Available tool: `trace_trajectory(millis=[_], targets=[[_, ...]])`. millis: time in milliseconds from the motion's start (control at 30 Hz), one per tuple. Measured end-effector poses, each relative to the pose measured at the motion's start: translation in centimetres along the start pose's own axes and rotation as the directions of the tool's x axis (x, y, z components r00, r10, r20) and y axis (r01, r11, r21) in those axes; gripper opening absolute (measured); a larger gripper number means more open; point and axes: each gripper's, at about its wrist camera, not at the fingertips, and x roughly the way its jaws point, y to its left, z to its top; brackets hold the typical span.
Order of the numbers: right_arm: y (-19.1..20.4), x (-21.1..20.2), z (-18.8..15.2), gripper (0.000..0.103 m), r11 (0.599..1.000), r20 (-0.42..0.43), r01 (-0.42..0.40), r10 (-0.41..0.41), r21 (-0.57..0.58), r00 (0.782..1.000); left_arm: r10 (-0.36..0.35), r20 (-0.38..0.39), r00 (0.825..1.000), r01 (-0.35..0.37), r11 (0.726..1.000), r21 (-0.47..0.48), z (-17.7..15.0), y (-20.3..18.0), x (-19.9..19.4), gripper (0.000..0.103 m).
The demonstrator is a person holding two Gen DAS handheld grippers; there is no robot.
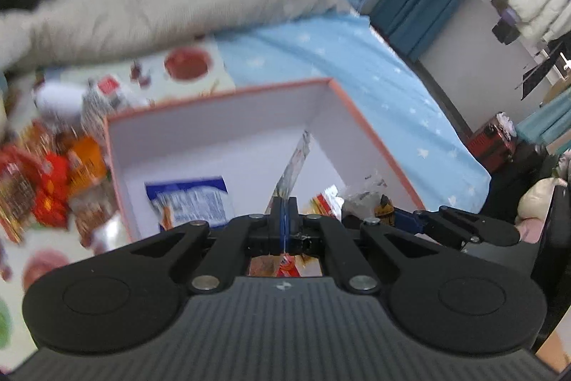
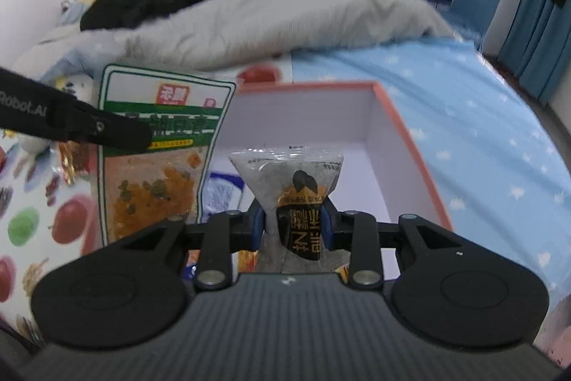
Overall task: Organize snacks
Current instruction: 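Open both tools to drop the packets into the deep pink box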
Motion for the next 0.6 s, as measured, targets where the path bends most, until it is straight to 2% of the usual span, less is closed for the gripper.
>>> trace_trajectory(millis=[233,267,300,333,367,400,600], targets=[[-0.5,1.3,-0.7,0.036,1.000,-0.042,-0.003,0.004,0.026,0.999,0.032,-0.047,0.998,-0.034,0.999,-0.037,0.1,1.6,2.3,0.003],[-0.7,1.5,-0.8,0.037,0.999,-0.048,-0.004,0.006,0.034,0.999,0.045,-0.058,0.997,-0.047,0.998,-0.031,0.2,1.7,2.5,0.010],[-0.8,1.5,-0.8,0.046,0.999,-0.048,-0.015,0.017,0.043,0.999,0.057,-0.061,0.996,-0.059,0.998,-0.026,0.3,1.7,2.5,0.016],[-1.0,1.4,-0.8,0.059,0.999,-0.045,-0.019,0.021,0.051,0.999,0.072,-0.054,0.996,-0.074,0.997,-0.023,0.3,1.8,2.4,0.034],[-1.1,1.3,-0.7,0.062,0.998,-0.036,-0.017,0.019,0.059,0.999,0.080,-0.038,0.996,-0.081,0.996,-0.022,0.3,1.8,2.0,0.051],[-1.2,1.1,-0.7,0.062,0.998,-0.027,-0.017,0.019,0.062,0.999,0.082,-0.022,0.996,-0.082,0.996,-0.023,0.2,1.6,1.3,0.054],[-1.3,-0.7,0.2,0.062,0.996,0.032,-0.028,0.025,0.081,0.999,0.078,0.047,0.996,-0.078,0.997,-0.013,0.6,1.4,-1.2,0.055]])
